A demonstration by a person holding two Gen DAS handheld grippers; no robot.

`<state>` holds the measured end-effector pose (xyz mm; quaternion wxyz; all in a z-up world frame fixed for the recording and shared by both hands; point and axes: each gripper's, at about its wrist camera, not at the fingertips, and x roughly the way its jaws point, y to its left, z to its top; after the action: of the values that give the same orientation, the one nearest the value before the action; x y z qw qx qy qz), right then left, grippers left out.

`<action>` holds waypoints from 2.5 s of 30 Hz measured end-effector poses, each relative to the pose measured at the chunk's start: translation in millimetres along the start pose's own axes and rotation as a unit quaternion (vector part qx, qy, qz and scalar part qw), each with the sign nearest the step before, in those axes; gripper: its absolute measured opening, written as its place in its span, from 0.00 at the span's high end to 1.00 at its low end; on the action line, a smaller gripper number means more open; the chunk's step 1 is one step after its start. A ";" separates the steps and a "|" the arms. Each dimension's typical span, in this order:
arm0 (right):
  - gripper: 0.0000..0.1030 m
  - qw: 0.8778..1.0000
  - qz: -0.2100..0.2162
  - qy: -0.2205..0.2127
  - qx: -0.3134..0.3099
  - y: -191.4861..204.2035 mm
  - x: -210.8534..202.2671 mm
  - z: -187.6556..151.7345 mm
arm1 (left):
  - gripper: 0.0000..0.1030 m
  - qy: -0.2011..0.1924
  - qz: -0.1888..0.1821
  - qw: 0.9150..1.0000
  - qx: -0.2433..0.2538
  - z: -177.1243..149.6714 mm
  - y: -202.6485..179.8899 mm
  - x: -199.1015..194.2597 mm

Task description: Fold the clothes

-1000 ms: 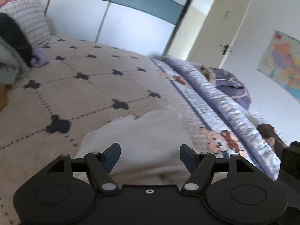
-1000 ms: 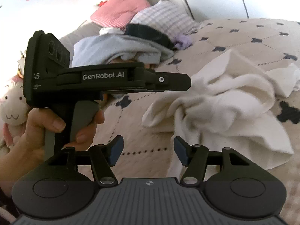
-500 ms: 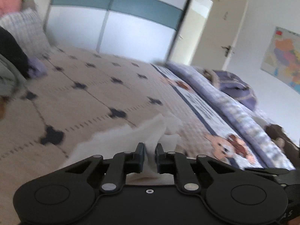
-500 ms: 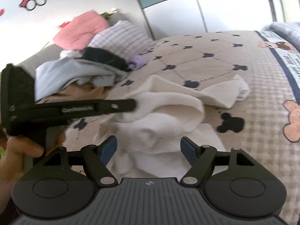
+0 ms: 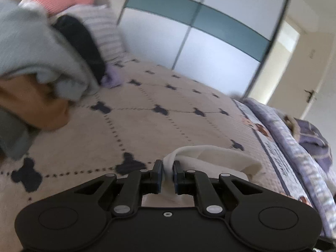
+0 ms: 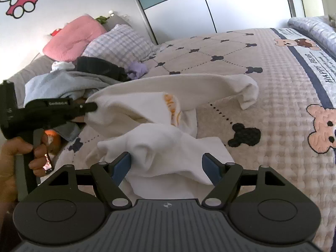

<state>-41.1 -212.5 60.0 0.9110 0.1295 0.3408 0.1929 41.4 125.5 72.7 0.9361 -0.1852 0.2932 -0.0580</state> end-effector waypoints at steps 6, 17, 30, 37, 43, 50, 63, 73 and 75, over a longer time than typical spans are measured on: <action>0.23 1.000 0.003 -0.005 0.007 -0.1 0.3 1.5 | 0.84 0.019 0.004 0.999 -0.030 -0.3 13.5 5.6; 0.73 0.996 0.077 -0.013 0.033 12.3 15.8 3.2 | 0.34 0.072 -0.071 0.994 -0.047 -9.1 1.3 -5.1; 0.86 0.981 0.176 -0.016 -0.078 71.6 13.4 -3.2 | 0.36 0.132 -0.167 0.977 0.008 -31.4 -9.8 -39.5; 0.86 0.975 0.183 0.016 -0.124 89.7 20.2 -11.2 | 0.41 0.166 -0.206 0.964 -0.034 -45.5 4.1 -33.6; 0.87 0.970 0.191 0.030 -0.145 101.8 22.7 -22.8 | 0.95 0.170 -0.201 0.965 -0.019 -50.4 -5.4 -27.6; 0.60 0.969 0.172 0.052 -0.170 94.6 11.9 -17.1 | 0.96 0.171 -0.166 0.971 -0.003 -56.2 -7.2 -24.4; 0.43 0.974 0.122 0.001 -0.189 88.1 4.6 7.8 | 0.96 0.160 -0.210 0.960 0.093 -100.3 -34.7 -39.7; 0.43 0.961 0.097 0.051 -0.252 115.3 47.8 -9.3 | 0.97 0.175 -0.238 0.946 0.137 -141.7 -40.5 -53.3; 0.43 0.958 0.105 0.061 -0.260 119.7 53.1 -13.2 | 0.97 0.173 -0.240 0.945 0.136 -145.8 -37.2 -55.5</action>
<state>-44.7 -81.0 64.0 0.8651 -0.0885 0.3183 0.3774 -87.4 57.5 5.4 0.8453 -0.1080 0.3871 -0.3520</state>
